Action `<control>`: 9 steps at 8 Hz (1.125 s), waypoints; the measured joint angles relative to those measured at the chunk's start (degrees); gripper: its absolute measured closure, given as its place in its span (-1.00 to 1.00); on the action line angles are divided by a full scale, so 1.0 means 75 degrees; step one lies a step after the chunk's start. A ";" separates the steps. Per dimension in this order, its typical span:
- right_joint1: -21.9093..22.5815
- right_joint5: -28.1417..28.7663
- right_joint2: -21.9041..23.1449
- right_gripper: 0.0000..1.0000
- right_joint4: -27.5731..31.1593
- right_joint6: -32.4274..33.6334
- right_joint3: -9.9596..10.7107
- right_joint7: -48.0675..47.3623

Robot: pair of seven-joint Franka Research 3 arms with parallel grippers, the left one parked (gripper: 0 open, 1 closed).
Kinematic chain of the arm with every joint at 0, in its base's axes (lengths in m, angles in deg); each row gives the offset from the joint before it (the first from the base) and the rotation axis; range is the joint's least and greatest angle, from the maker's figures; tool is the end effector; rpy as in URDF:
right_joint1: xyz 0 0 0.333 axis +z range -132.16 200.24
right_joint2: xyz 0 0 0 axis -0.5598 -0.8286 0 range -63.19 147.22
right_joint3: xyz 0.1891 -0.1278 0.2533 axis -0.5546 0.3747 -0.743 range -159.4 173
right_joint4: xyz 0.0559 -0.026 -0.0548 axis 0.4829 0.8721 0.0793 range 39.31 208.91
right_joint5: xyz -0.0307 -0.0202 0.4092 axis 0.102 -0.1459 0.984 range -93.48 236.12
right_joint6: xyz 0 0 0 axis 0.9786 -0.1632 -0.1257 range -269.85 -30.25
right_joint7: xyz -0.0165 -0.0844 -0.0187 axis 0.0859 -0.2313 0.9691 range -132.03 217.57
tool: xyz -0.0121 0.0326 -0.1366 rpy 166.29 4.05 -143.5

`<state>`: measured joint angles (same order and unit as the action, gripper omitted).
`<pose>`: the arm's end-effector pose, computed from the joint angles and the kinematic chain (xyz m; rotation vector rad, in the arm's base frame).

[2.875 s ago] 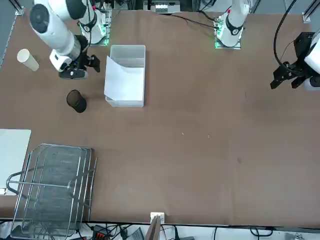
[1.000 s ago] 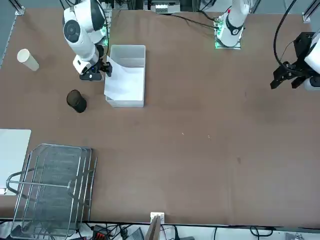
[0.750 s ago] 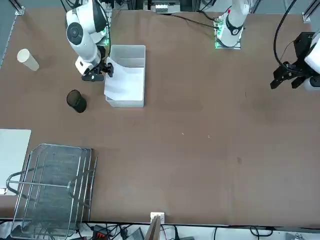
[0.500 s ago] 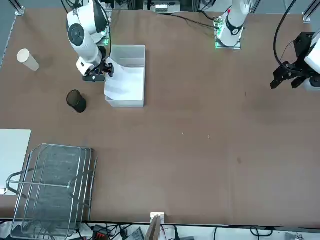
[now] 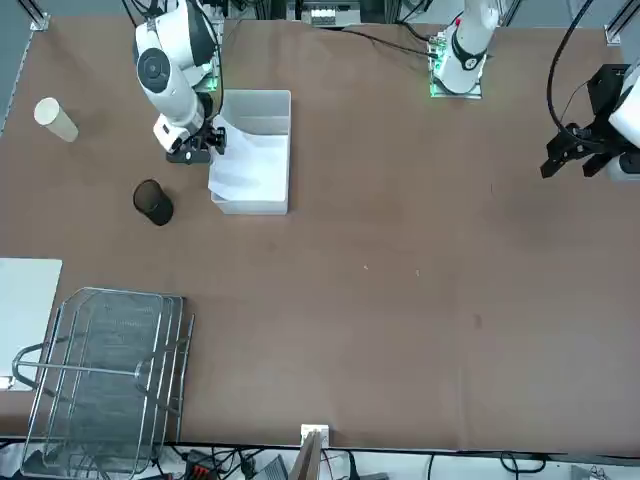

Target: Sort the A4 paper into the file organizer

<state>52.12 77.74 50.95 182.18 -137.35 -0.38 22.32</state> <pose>0.3734 0.1797 0.2712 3.1288 -0.0003 -0.2458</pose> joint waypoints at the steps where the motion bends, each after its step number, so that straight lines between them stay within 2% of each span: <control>1: 0.0001 0.0000 -0.0009 0.05 0.0000 -0.0001 0.0000 -0.0001; 5: 0.0003 0.0000 -0.0022 0.25 -0.0003 -0.0001 0.0000 -0.0003; 6: 0.0003 0.0000 -0.0022 0.47 -0.0006 -0.0001 0.0000 -0.0005; 9: 0.0004 0.0001 -0.0022 0.94 -0.0014 -0.0001 0.0000 -0.0008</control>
<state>52.15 77.75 50.79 182.08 -137.35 -0.38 22.26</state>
